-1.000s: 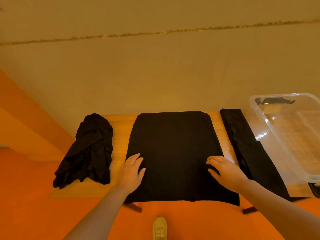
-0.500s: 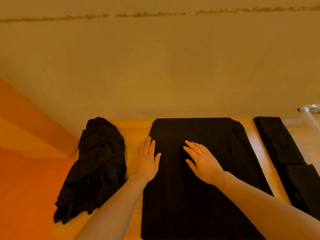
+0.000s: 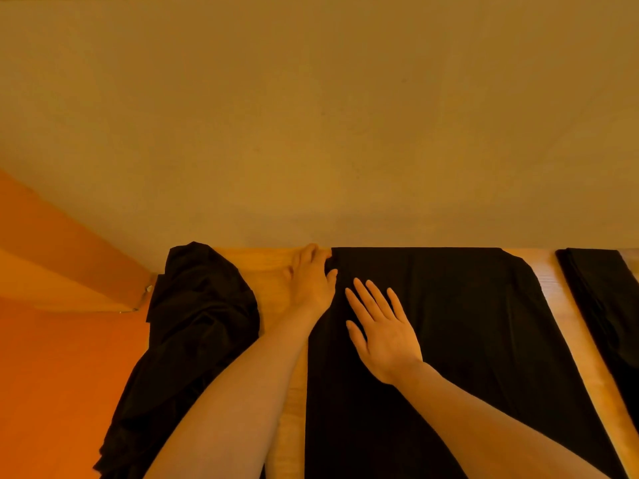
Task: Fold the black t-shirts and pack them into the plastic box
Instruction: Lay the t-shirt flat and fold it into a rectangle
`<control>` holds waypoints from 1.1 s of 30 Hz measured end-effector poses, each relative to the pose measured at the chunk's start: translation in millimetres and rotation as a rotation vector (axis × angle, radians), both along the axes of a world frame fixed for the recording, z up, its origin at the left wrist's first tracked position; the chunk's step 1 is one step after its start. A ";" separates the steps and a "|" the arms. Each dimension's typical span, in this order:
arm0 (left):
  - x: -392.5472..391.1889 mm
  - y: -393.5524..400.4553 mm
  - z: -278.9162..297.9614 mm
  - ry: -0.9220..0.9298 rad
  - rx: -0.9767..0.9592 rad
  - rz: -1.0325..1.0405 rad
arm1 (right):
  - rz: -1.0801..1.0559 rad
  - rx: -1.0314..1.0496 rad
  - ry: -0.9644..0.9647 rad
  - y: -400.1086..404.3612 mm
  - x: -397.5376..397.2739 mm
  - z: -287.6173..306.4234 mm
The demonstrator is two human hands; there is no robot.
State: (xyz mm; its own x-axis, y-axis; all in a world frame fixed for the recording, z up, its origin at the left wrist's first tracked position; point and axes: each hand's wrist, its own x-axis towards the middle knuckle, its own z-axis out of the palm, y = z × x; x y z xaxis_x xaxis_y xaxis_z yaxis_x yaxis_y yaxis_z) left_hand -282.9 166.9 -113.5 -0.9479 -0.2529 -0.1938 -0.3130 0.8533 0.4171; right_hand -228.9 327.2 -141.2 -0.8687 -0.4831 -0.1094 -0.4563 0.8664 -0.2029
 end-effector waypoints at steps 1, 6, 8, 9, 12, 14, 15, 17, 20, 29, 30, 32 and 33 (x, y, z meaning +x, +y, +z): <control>-3.4 0.9 -1.4 0.035 0.008 0.012 | 0.003 0.000 0.002 -0.3 -0.6 -0.8; -16.2 -2.9 0.2 0.069 0.096 0.104 | 0.001 -0.001 -0.011 -2.1 -3.8 -0.6; -19.4 -9.4 1.3 0.035 0.161 0.060 | -0.006 -0.005 0.000 -1.6 -2.9 -0.4; -20.8 -12.5 2.2 0.015 0.185 0.032 | -0.008 -0.004 0.002 -1.3 -2.2 -0.3; -24.8 -17.9 6.1 -0.048 0.214 -0.023 | -0.011 -0.012 0.002 -1.7 -1.5 0.9; -27.8 -19.1 9.0 -0.114 0.210 -0.051 | -0.009 -0.013 -0.006 -1.5 -1.9 1.5; -29.7 -21.0 8.7 -0.161 0.220 -0.062 | -0.006 -0.015 -0.011 -1.4 -1.7 1.5; -36.6 -26.4 6.0 -0.273 0.262 -0.088 | -0.004 -0.021 -0.010 -1.0 -1.2 1.6; -46.3 -33.2 11.6 -0.400 0.188 -0.185 | -0.010 -0.030 -0.013 -1.4 -2.7 2.4; -45.8 -45.8 28.0 -0.374 0.361 -0.204 | -0.010 -0.051 -0.019 -1.1 -3.3 2.8; -45.7 -46.9 32.0 -0.362 0.388 -0.214 | -0.008 -0.052 -0.019 -1.1 -3.5 2.6; -44.6 -50.1 35.1 -0.363 0.430 -0.211 | -0.007 -0.051 -0.020 -1.1 -3.5 2.5; -44.3 -52.0 35.3 -0.382 0.450 -0.195 | -0.007 -0.050 -0.021 -1.1 -3.5 2.6</control>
